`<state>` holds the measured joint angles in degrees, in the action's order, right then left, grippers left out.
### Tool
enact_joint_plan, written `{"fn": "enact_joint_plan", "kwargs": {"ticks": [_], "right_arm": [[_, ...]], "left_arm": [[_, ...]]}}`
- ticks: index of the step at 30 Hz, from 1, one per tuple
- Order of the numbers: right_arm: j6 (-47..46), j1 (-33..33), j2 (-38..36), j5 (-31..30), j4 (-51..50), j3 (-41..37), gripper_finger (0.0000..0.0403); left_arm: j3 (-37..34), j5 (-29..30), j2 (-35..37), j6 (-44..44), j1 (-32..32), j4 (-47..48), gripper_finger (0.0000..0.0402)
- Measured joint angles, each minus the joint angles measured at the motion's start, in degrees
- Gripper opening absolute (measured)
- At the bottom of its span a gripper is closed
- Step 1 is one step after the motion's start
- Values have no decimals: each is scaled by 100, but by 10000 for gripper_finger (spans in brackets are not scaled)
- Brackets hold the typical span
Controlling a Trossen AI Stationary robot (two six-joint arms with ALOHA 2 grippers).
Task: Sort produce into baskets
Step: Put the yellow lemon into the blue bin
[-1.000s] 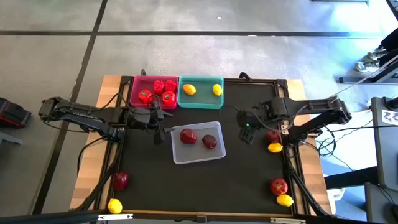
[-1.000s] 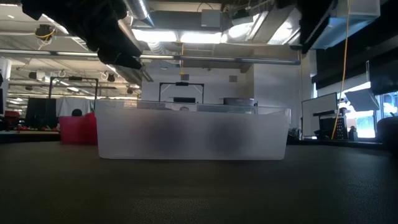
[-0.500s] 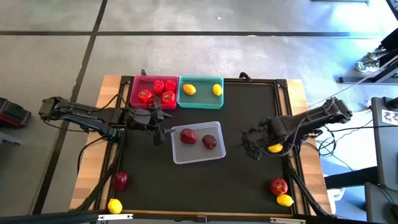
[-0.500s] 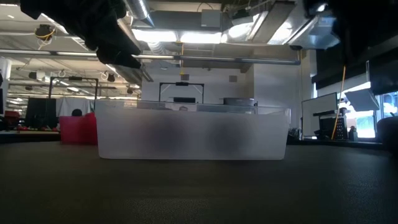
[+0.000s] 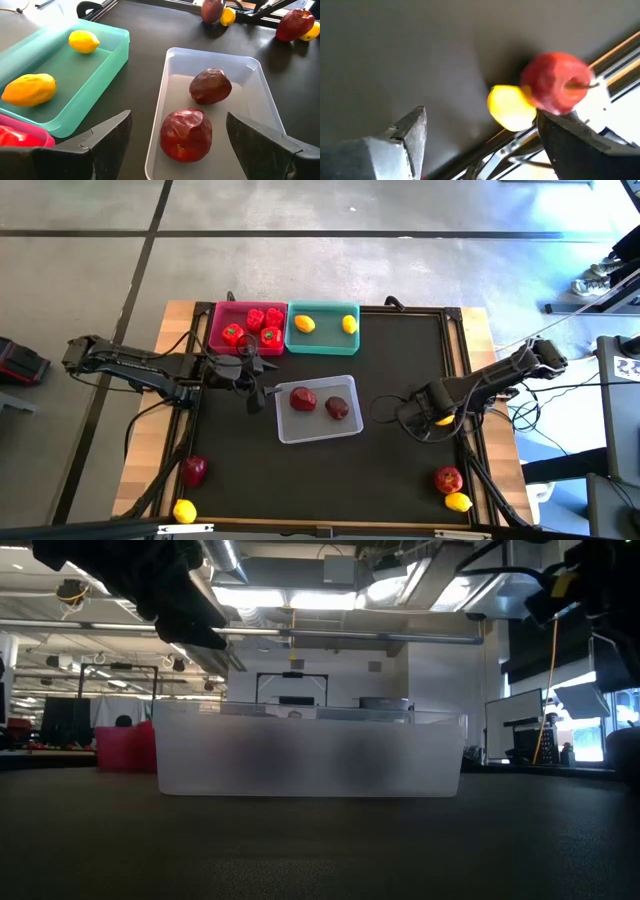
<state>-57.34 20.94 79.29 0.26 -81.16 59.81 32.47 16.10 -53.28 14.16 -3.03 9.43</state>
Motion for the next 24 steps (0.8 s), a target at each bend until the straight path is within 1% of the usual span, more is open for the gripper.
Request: {"fn": "enact_joint_plan", "kwargs": {"ticks": [6,10,13,17,21,24], "right_arm": [[-889,5,6,157,-247,0,303],[-1307,5,6,203,-284,-59,303],[-1665,5,6,375,-264,-304,303],[-2066,9,8,838,56,-778,303],[-2220,3,8,829,370,-1064,303],[-2349,3,8,829,403,-1285,303]], "left_arm": [[0,2,0,13,0,0,317],[0,1,0,46,0,0,317],[0,1,0,47,0,1,317],[0,0,0,44,0,2,318],[0,2,0,32,0,2,318],[0,0,0,7,0,5,318]]}}
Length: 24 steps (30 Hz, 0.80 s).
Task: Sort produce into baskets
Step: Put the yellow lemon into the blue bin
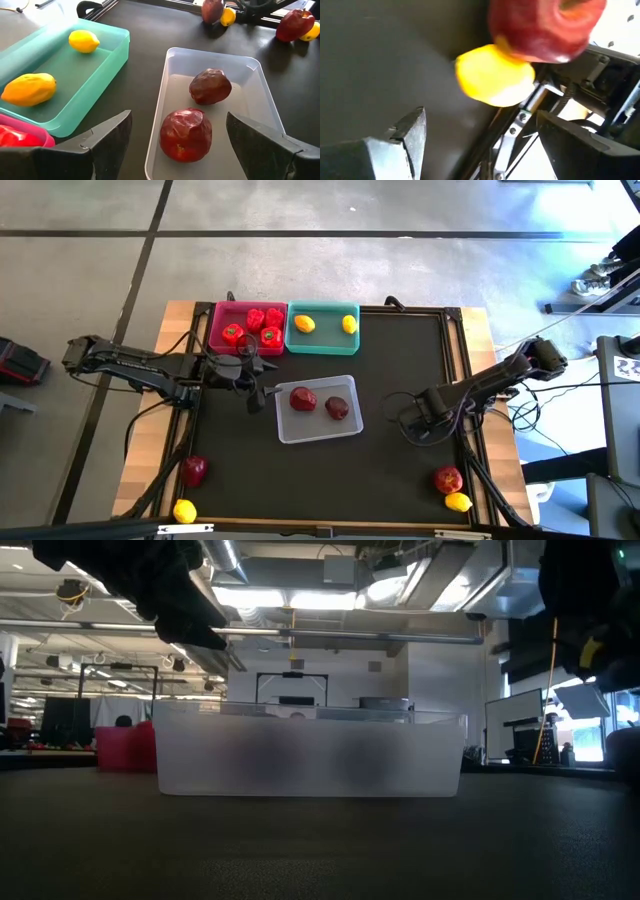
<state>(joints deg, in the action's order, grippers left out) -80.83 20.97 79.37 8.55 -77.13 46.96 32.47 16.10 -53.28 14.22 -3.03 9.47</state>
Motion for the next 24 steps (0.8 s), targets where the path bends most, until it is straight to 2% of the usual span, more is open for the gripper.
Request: {"fn": "enact_joint_plan", "kwargs": {"ticks": [6,16,24], "right_arm": [[-293,0,0,-108,258,-435,303],[-689,0,142,-780,683,-657,303],[-641,-37,630,-690,714,-642,296]], "left_arm": [[0,2,0,-88,0,7,318],[0,2,0,-172,0,10,318],[0,2,0,-221,0,18,318]]}}
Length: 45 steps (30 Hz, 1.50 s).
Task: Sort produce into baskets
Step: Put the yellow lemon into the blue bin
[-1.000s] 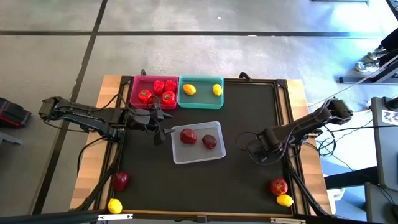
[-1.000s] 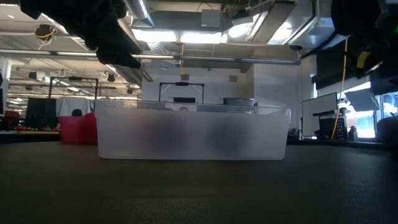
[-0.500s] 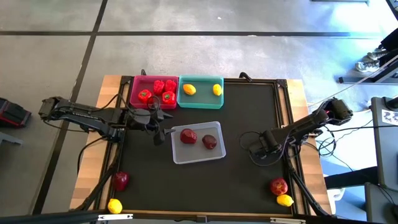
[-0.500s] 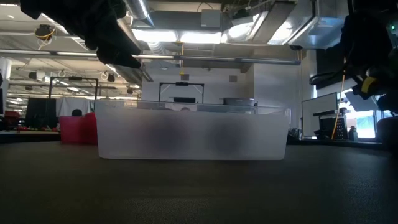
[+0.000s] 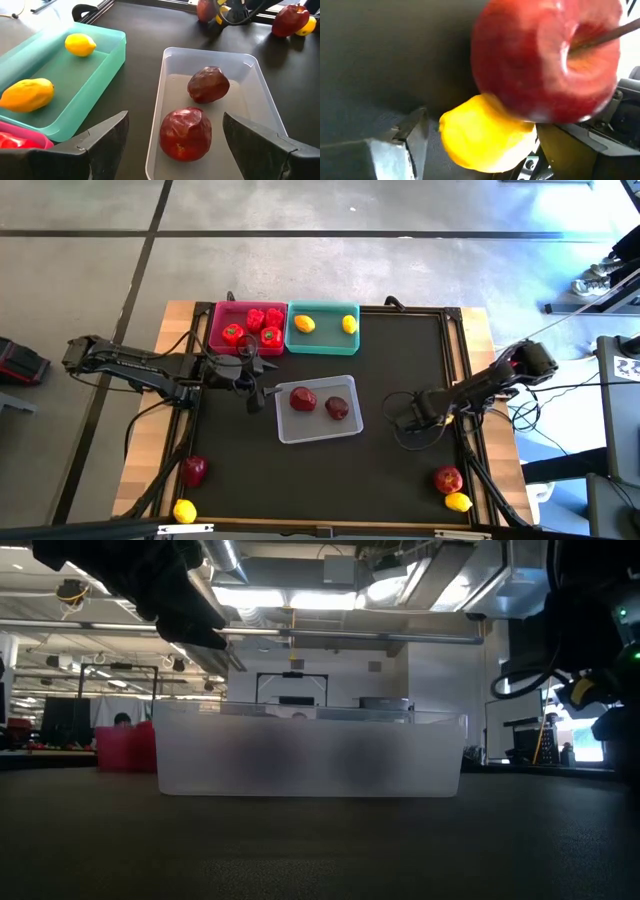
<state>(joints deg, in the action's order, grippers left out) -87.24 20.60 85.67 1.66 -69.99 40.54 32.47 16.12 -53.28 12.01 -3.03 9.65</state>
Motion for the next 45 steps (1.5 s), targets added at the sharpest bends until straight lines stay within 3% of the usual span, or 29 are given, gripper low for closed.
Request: {"fn": "enact_joint_plan", "kwargs": {"ticks": [11,15,21,30,35,45], "right_arm": [[424,0,33,239,-33,-5,161],[522,0,32,345,-48,-9,131],[724,10,39,554,-153,213,124],[1305,136,37,78,311,1050,123],[1865,139,35,-647,833,1509,123],[3101,-470,32,-1226,1454,1853,123]], "left_arm": [[0,0,0,2,0,-3,318],[0,-2,0,99,0,-3,318],[0,-2,0,142,0,-3,318],[0,-2,0,111,-1,-8,318],[0,-2,0,115,0,-9,318],[0,-4,0,253,-2,-7,318]]}}
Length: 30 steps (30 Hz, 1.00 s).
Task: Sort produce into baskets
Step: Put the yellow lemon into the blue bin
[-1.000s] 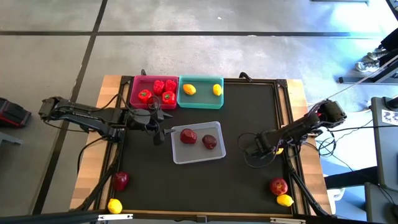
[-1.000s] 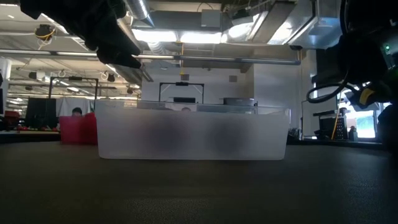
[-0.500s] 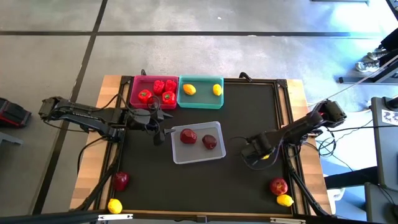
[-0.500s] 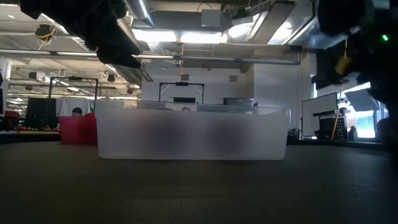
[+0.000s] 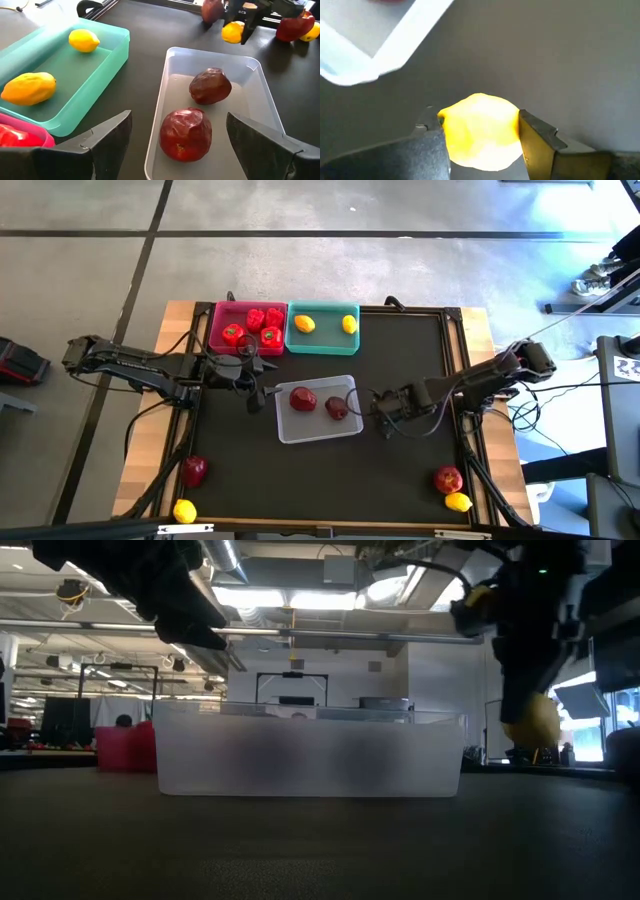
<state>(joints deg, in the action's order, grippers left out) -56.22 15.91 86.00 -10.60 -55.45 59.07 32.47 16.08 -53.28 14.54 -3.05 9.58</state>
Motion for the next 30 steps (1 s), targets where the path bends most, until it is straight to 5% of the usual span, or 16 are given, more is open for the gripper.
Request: {"fn": "enact_joint_plan", "kwargs": {"ticks": [16,30], "right_arm": [[1787,-1443,0,-274,-286,931,123],[3516,-3184,274,-189,1828,979,123]], "left_arm": [[0,-1,0,559,-7,-4,317],[0,9,0,670,7,-235,317]]}}
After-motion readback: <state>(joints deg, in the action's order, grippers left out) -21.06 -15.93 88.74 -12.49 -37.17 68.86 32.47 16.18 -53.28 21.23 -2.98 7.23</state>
